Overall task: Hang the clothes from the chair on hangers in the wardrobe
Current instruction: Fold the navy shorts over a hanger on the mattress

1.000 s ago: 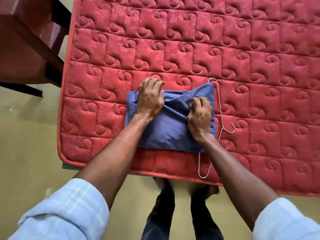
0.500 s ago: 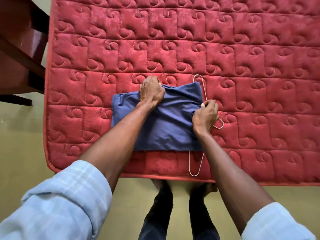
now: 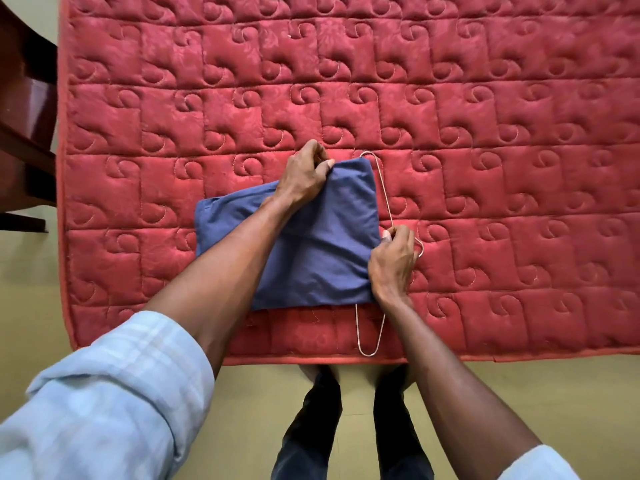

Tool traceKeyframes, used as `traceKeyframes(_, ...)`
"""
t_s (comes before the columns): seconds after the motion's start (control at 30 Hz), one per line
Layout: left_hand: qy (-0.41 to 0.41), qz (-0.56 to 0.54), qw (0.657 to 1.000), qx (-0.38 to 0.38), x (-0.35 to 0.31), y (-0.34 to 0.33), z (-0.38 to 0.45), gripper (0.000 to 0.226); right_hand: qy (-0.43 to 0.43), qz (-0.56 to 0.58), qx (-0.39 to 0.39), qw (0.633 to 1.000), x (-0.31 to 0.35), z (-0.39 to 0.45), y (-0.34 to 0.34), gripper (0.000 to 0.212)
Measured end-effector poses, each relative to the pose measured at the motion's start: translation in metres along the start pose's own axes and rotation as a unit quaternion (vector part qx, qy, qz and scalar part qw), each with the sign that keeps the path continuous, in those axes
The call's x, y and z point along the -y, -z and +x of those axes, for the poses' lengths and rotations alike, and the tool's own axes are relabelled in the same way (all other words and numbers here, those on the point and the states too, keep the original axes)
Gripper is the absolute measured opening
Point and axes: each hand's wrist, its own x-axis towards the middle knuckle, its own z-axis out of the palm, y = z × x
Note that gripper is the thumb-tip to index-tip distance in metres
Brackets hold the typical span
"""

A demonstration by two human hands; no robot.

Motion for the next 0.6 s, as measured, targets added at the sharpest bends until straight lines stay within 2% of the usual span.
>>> traceKeyframes(0.13,0.009,-0.021,0.999,0.038,-0.019,-0.009,0.009,0.032,0.055,-0.038,-0.039,0.997,-0.004,-0.023,0.005,0.025)
traceKeyframes(0.2,-0.03,0.04,0.995,0.085,-0.026,-0.017,0.013,0.039,0.062,-0.073,-0.017,0.995,-0.01,-0.037,0.007,0.031)
traceKeyframes(0.27,-0.08,0.135,0.983,0.092,-0.03,-0.026,0.015,0.03,0.065,-0.117,0.007,0.991,-0.022,-0.049,0.008,0.027)
traceKeyframes(0.33,-0.108,0.196,0.973,0.061,-0.032,-0.034,0.016,0.02,0.054,-0.14,0.025,0.988,-0.033,-0.058,0.009,0.02)
traceKeyframes(0.4,-0.104,0.229,0.968,0.018,-0.031,-0.04,0.017,0.019,0.034,-0.146,0.036,0.988,-0.039,-0.066,0.013,0.016)
traceKeyframes(0.5,-0.083,0.217,0.968,-0.098,-0.025,-0.048,0.013,0.026,0.002,-0.13,-0.001,0.992,-0.036,-0.078,0.021,0.022)
traceKeyframes(0.53,-0.086,0.189,0.967,-0.148,-0.024,-0.048,0.008,0.029,0.016,-0.119,-0.016,0.993,-0.034,-0.078,0.023,0.027)
traceKeyframes(0.6,-0.126,0.162,0.951,-0.23,-0.021,-0.044,-0.011,0.029,0.11,-0.088,0.006,0.99,-0.029,-0.077,0.023,0.034)
